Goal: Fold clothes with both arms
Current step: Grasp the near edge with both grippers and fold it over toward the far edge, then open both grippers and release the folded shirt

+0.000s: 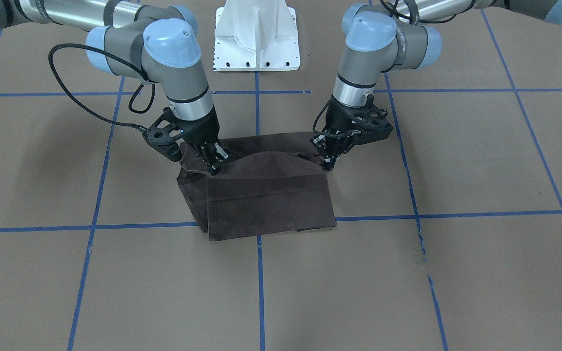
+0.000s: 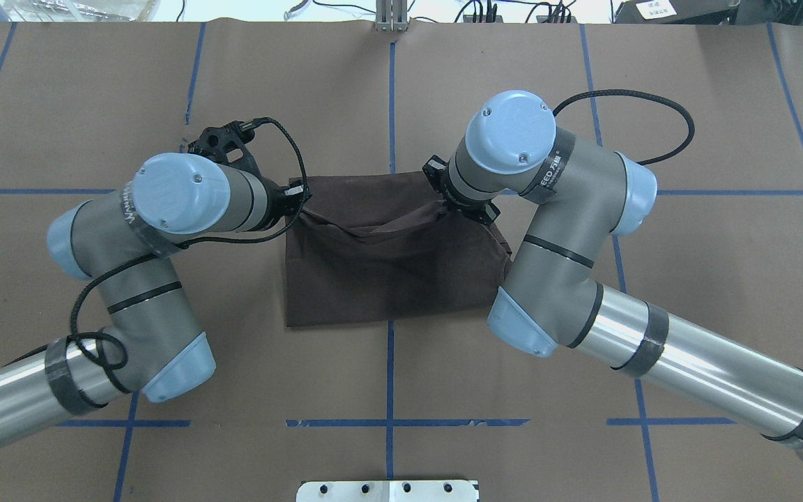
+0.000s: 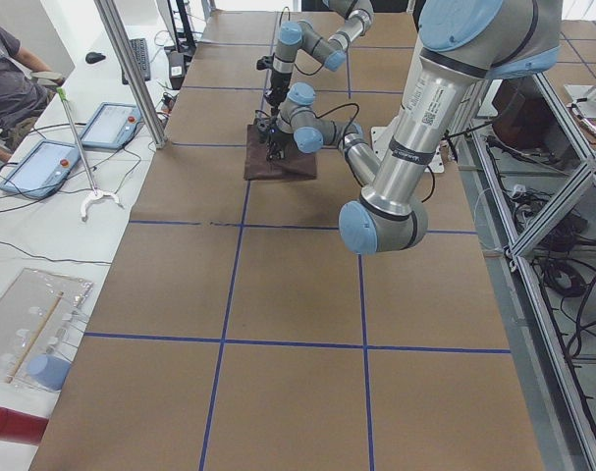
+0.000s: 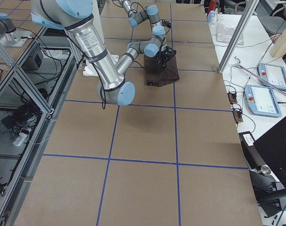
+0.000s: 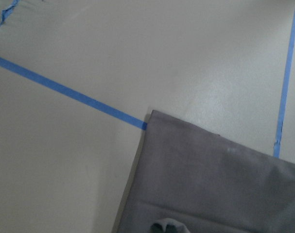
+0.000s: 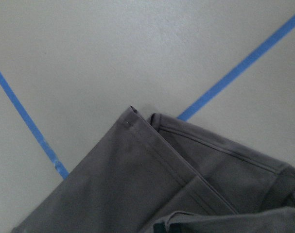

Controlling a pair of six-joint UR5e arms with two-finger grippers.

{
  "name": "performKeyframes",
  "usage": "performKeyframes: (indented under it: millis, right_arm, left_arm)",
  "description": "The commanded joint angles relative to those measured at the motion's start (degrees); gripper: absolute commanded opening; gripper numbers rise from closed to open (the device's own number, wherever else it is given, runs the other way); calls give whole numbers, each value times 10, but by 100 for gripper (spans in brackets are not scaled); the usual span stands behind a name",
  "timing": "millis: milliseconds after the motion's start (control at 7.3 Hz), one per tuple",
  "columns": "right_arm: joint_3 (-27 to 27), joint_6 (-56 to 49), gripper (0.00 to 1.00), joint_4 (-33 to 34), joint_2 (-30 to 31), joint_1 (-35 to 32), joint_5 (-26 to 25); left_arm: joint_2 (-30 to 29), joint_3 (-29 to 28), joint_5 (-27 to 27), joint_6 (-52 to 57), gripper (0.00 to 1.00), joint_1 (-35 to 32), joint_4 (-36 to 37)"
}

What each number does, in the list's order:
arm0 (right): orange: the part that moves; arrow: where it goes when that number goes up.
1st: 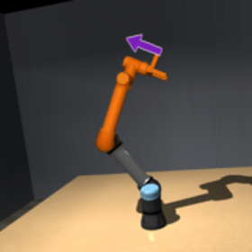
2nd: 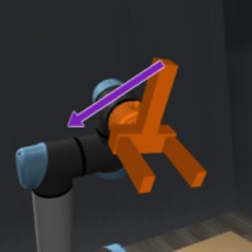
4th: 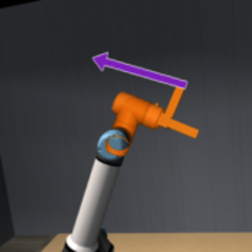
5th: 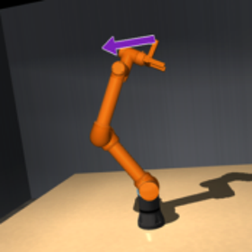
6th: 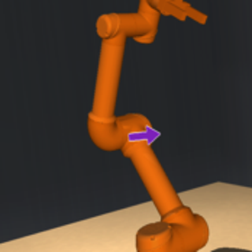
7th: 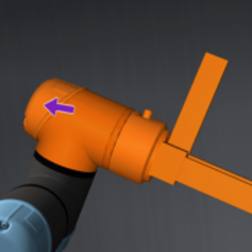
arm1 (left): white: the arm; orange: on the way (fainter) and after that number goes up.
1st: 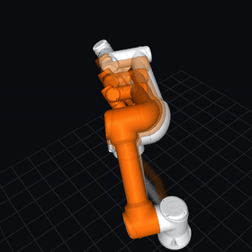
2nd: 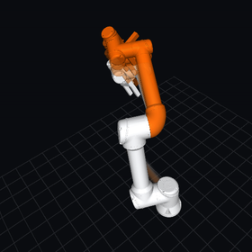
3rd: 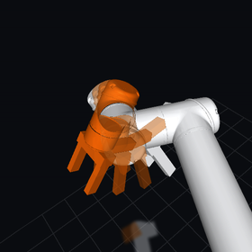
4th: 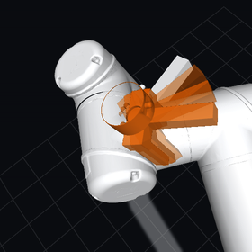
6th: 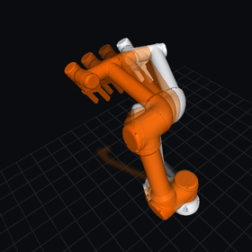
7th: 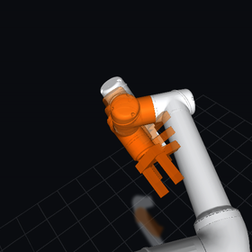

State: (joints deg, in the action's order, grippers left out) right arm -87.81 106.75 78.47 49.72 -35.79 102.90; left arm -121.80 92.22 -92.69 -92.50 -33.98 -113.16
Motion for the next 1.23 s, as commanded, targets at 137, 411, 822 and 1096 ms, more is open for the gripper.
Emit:
performKeyframes:
  millis: [137,411,822,1096]
  right_arm:
    - [207,-91,100,-172,-74,-91,87]
    - [185,-101,100,-173,-48,-103,103]
    - [66,-257,100,-169,106,-161,137]
    - [61,-509,100,-165,184,-256,194]
  left_arm:
    - [-52,-175,18,118,99,-92,-138]
    - [-10,-96,6,118,100,-93,-135]
    - [121,12,-109,300,100,-134,-137]
    - [175,2,-285,538,100,-285,-128]
